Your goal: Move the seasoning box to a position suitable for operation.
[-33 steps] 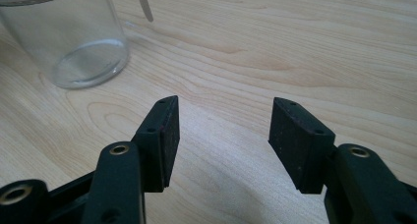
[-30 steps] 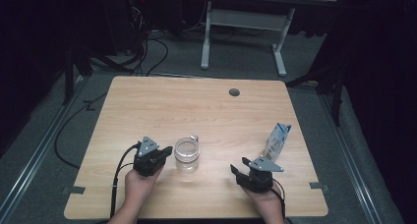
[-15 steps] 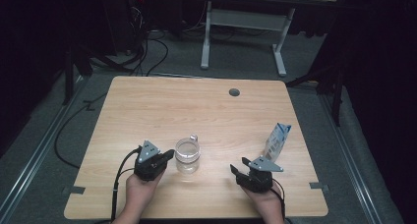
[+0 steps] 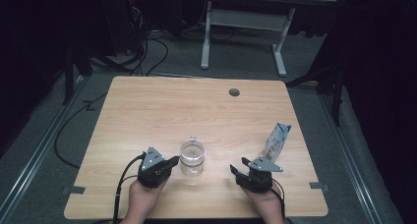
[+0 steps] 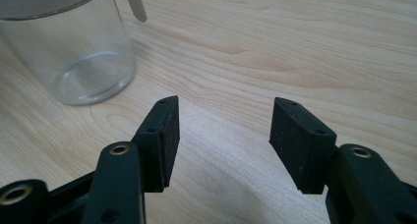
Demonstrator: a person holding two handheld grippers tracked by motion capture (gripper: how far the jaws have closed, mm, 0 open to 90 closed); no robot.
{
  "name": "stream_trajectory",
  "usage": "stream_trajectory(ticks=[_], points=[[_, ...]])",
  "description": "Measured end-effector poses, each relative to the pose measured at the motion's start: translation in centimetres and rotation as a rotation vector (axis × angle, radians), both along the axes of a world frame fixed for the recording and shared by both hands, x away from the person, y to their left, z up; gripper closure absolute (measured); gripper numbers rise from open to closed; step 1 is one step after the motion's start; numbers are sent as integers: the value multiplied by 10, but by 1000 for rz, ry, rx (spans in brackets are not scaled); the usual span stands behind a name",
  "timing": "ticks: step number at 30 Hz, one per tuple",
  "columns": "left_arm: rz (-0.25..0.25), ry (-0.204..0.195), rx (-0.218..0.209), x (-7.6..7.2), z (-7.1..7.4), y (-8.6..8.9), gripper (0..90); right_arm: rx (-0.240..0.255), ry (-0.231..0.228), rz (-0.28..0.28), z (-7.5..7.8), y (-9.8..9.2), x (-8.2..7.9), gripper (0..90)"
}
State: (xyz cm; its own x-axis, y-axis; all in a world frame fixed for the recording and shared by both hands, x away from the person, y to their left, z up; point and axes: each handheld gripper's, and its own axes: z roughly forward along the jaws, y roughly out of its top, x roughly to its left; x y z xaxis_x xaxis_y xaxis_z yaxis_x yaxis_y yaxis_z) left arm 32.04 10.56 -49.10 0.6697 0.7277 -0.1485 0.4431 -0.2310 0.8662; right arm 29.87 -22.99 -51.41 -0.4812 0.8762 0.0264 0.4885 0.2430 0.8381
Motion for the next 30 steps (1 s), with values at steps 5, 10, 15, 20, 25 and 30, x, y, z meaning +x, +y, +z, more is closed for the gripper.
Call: stream_trajectory(ticks=[5,10,15,20,25,30], points=[[-25,4,-7,-4,0,-6,900,-3,-3,5,0,0,0,451],[-54,11,-14,-8,0,-13,900,0,4,3,-1,0,0,451],[-77,10,-16,-10,1,-21,900,0,4,3,-1,0,0,451],[-101,8,-14,-11,2,-31,900,1,3,4,-1,0,0,451],[-126,6,-10,-11,3,-41,900,2,3,4,-1,0,0,451],[-145,3,-5,-11,3,-51,900,5,3,2,-1,-1,0,451]])
